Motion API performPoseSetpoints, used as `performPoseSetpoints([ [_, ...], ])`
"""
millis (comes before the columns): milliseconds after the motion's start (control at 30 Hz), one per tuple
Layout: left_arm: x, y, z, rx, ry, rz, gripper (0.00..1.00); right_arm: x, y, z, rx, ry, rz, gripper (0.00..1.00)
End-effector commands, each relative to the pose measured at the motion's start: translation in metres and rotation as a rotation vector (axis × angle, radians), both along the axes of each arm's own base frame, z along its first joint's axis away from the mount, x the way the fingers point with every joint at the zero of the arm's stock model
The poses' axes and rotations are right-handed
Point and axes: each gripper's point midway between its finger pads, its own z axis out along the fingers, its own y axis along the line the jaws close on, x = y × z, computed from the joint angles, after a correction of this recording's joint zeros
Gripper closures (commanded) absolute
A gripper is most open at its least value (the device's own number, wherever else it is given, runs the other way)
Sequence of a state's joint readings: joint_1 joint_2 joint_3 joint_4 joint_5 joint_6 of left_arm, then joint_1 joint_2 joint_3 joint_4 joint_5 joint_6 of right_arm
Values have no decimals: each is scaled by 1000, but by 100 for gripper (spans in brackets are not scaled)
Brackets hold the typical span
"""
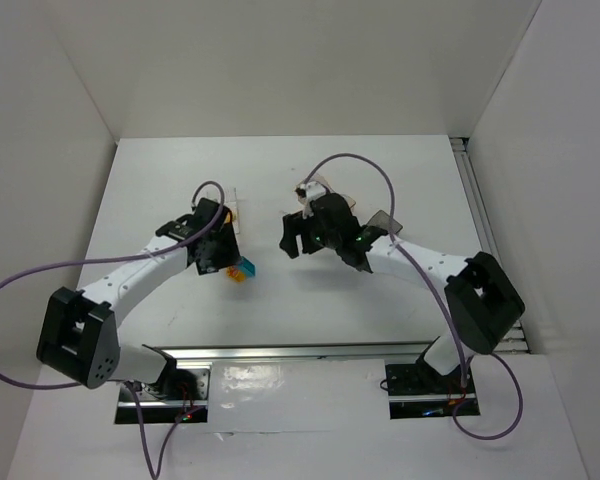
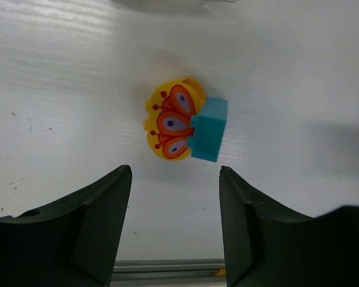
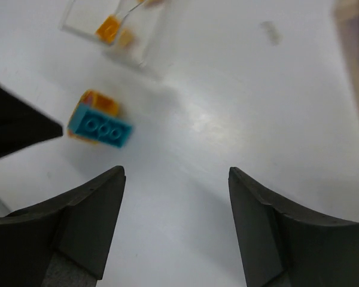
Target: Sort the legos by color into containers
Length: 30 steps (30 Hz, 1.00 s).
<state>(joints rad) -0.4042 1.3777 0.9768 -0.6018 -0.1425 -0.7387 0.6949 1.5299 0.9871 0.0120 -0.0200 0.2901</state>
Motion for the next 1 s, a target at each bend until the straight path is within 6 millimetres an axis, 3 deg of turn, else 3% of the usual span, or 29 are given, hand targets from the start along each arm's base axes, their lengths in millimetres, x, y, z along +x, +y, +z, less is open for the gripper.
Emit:
performPoseSetpoints([
  [0,15,7,37,-81,-154,103,31,-39,51,-2,37,-31,350,22],
  [133,28,35,74,-74,-267,152,33,-59,80,-12,-78,-175,526,22],
  [167,27,44,76,-66,-256,178,34,-66,83,-18,-99,-206,551,22],
  [233,34,63,84,-77,-253,217,36,-62,89,-20,-120,-293,613,22],
  [267,33,67,83,-84,-241,218,36,-64,89,-32,-146,-311,655,22],
  [400,38,74,90,-148,-247,214,36,-50,97,-43,-202,-454,711,19],
  [600,40,81,95,-166,-256,218,36,-35,121,-56,-208,-439,778,19],
  [967,40,81,89,-202,-249,204,38,-22,141,-78,-191,-413,775,21],
])
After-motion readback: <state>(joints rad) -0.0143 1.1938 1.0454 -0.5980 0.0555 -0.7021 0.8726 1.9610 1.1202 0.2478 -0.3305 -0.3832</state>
